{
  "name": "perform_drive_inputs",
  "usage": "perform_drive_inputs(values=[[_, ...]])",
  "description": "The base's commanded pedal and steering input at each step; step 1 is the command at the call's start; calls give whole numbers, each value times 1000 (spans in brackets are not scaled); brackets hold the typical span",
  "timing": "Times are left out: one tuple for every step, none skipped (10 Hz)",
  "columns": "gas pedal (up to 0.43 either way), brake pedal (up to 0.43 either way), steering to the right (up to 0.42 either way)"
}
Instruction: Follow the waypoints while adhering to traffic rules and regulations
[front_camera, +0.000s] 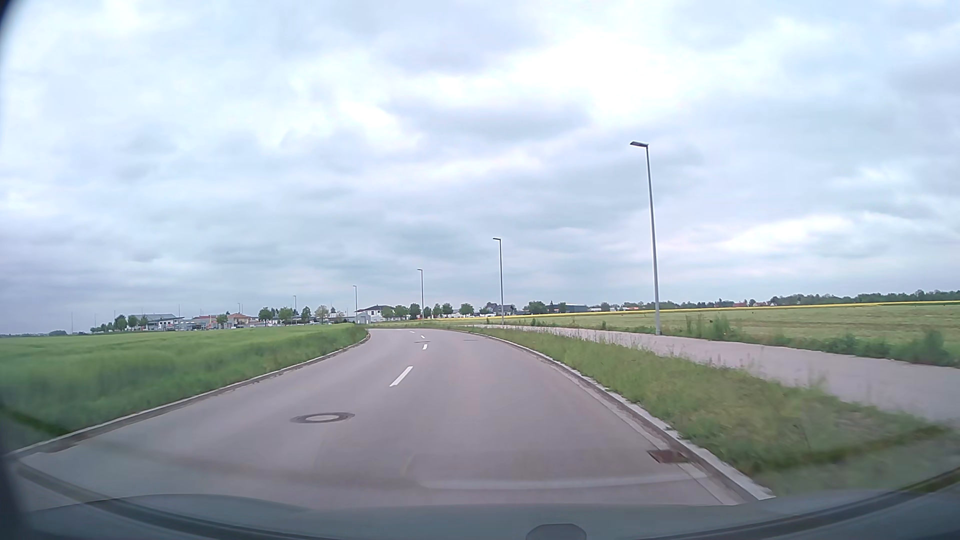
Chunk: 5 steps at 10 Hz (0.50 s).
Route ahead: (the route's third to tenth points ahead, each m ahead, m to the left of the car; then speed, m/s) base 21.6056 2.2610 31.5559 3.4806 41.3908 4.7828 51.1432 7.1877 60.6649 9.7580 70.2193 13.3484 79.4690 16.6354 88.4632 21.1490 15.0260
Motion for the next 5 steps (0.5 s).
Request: perform_drive_inputs(values=[[150,0,-27],[150,0,-26],[157,0,-26],[157,0,-26],[157,0,-27]])
